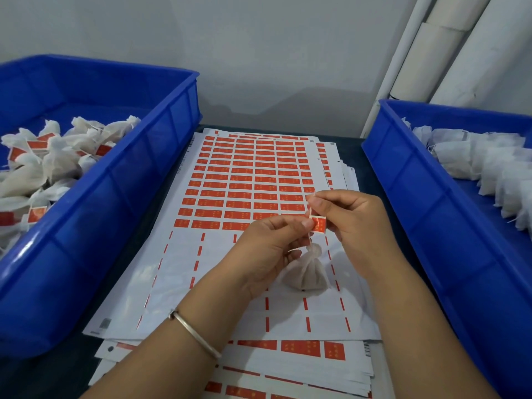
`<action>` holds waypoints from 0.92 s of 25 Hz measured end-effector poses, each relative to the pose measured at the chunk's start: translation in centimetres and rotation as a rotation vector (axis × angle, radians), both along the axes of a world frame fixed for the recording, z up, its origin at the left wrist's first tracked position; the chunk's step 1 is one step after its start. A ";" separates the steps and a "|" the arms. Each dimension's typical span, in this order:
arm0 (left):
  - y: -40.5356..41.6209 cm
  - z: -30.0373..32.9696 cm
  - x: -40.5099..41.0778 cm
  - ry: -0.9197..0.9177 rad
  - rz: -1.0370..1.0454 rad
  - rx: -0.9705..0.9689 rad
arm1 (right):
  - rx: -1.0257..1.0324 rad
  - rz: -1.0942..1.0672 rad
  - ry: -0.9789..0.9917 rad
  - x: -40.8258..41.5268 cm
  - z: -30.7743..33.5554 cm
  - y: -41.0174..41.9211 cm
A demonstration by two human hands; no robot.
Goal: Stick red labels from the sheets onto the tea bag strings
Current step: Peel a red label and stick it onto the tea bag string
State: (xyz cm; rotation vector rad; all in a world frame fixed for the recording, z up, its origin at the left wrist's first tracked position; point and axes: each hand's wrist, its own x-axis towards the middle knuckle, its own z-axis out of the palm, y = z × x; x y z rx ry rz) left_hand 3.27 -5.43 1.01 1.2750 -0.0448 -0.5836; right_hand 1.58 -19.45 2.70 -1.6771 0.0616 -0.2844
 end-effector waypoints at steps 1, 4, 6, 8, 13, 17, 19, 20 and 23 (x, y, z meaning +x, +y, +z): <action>0.0 -0.1 0.0 -0.025 0.012 0.017 | 0.013 -0.007 0.000 0.1 -0.1 0.0; -0.1 -0.3 0.1 -0.133 0.089 0.112 | 0.086 -0.027 -0.009 0.3 -0.3 0.0; -0.1 -0.4 0.2 -0.187 0.146 0.167 | 0.068 0.041 -0.009 0.3 -0.2 -0.1; -0.1 -0.4 0.4 -0.236 0.186 0.221 | -0.029 0.112 0.006 0.2 -0.3 0.1; -0.2 -0.5 0.6 -0.347 0.272 0.293 | -0.040 0.001 0.005 0.7 -0.8 0.6; 0.1 -0.6 0.8 -0.348 0.296 0.248 | -0.038 0.004 0.019 0.7 -1.0 0.6; 0.2 -0.6 0.9 -0.361 0.300 0.222 | -0.028 0.004 0.013 0.8 -1.2 0.9; 0.2 -0.6 0.9 -0.368 0.310 0.206 | -0.004 0.006 0.009 0.9 -1.3 1.0; 0.2 -0.6 0.9 -0.384 0.340 0.203 | 0.084 0.024 0.046 0.9 -1.7 1.3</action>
